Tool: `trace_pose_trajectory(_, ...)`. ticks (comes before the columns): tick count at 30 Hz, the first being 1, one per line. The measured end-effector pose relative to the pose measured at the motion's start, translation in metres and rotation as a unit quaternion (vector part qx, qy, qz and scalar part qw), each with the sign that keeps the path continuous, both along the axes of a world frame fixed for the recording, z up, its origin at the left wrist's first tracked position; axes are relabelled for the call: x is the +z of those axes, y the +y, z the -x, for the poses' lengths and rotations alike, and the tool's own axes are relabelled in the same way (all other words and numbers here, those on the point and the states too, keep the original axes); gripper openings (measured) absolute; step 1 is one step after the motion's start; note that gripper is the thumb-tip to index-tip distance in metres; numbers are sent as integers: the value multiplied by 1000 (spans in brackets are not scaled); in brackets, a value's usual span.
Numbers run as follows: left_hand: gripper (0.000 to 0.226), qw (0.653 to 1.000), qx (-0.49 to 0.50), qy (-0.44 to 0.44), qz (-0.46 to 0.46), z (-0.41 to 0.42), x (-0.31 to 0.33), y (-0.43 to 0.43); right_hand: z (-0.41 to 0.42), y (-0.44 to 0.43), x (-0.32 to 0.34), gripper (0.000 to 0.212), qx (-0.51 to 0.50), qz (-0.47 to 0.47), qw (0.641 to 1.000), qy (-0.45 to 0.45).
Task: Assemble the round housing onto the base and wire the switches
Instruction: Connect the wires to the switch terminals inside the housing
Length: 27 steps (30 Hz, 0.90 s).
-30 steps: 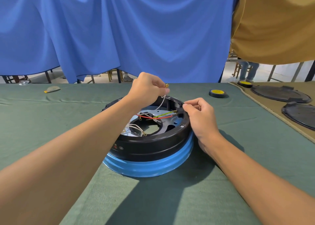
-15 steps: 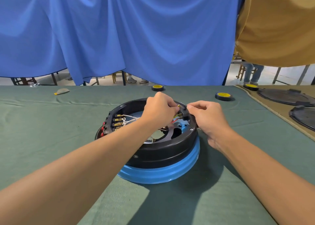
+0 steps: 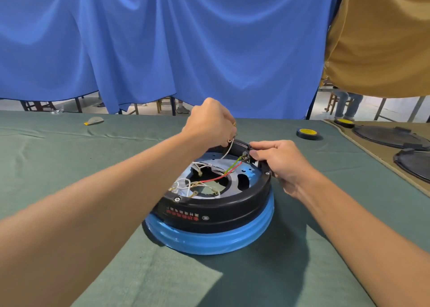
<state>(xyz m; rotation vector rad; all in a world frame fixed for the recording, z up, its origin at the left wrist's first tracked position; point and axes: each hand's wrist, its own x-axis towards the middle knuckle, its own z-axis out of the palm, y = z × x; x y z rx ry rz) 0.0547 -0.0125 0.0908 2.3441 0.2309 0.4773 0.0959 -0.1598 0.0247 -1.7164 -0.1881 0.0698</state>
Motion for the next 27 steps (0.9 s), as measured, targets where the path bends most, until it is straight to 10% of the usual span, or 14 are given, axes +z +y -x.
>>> trace_pose_trajectory(12,29,994,-40,-37,99,3,-30,15,-1,1,1,22,46,-13,999,14)
trace_pose_trajectory(27,16,986,-97,94,-99,9,-33,18,-8,0,11,27,135,-21,988,79)
